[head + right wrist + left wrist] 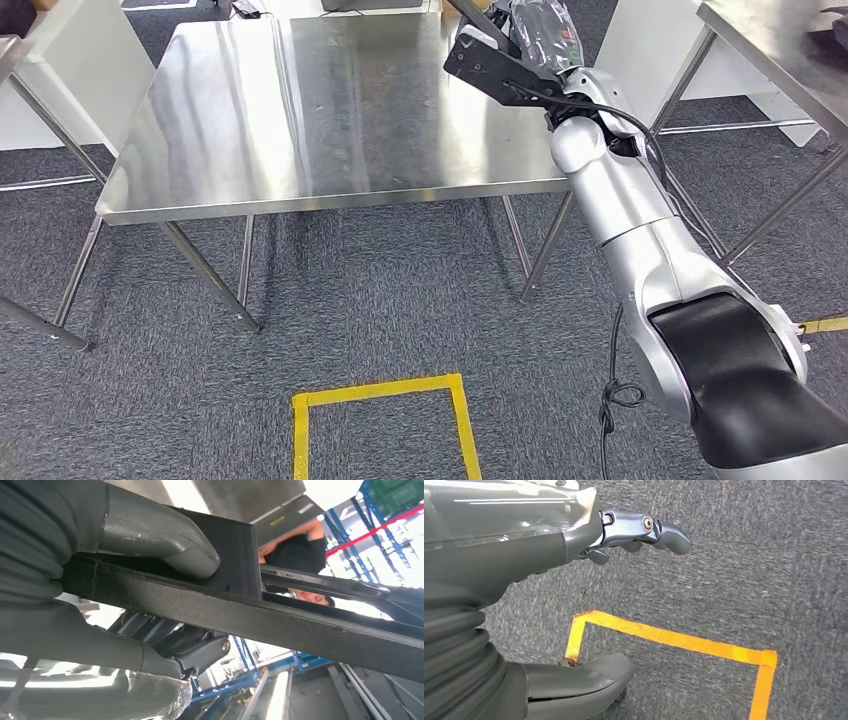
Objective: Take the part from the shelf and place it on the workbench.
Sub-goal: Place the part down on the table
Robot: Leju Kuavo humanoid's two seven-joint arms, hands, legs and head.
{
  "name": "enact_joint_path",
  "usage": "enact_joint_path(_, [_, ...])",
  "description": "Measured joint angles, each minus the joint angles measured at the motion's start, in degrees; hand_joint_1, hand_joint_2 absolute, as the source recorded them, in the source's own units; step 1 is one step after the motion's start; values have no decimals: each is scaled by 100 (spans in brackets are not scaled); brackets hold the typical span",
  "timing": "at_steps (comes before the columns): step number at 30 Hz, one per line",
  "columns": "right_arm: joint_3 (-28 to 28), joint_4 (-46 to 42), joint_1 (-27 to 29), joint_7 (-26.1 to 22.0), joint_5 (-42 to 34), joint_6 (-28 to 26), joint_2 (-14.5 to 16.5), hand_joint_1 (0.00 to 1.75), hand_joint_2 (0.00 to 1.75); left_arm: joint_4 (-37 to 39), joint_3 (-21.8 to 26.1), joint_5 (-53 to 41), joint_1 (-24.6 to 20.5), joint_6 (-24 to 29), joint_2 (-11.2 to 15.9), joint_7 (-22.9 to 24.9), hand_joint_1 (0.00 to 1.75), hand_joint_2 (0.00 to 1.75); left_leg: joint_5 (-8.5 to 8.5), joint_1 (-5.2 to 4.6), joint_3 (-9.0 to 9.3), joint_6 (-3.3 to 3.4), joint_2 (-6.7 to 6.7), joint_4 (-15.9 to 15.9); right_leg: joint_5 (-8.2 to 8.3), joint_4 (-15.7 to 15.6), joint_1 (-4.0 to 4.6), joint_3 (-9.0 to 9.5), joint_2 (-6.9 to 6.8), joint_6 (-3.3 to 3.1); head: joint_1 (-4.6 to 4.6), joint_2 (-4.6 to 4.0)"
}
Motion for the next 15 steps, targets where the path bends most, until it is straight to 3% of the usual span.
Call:
enact_joint_path(2, [9,1,1,-4,-10,-17,-4,175,175,1,0,1,0,-1,6,1,0,175,-70,-13,14,-75,-19,34,106,-340,13,184,9,-74,-5,0])
enact_joint_path(6, [16,-9,-1,-3,-13,-27,-24,175,175,2,-1,-5,0,-1,4,11,0,175,-184,19,-39,-178,38,173,33,-336,14,260,22,-292,-11,0])
enact_joint_path(8, [19,-18,4,-3,-16,-31,-29,175,175,2,-3,-9,-7,-1,4,19,0,175,-381,28,-366,-238,130,772,-29,-340,13,348,24,-378,-15,0])
enact_joint_path(10, [27,-18,35,-3,-18,-32,-33,175,175,2,-3,-10,-5,0,4,30,0,175,-553,30,-867,-258,167,1528,-113,-340,36,444,24,-430,-16,0])
enact_joint_path(11, [31,-18,57,-3,-18,-32,-36,175,175,2,-3,-10,-2,0,2,34,0,175,-511,27,-1053,-245,171,1710,-165,-340,50,502,25,-441,-16,0])
enact_joint_path(12, [33,-18,75,-3,-18,-32,-39,175,175,2,-2,-10,1,0,1,37,0,175,-345,21,-1129,-215,171,1658,-221,-340,65,572,25,-443,-17,0])
enact_joint_path(13, [36,-18,86,-3,-18,-32,-41,175,175,2,-2,-10,2,-1,2,37,0,175,-71,7,-1088,-165,171,1376,-283,-343,81,654,26,-443,-16,0])
enact_joint_path(15, [40,-17,90,-3,-19,-34,-49,175,175,3,-3,-10,1,0,17,38,0,175,457,-55,-815,-9,183,582,-410,-372,103,800,24,-434,-13,0])
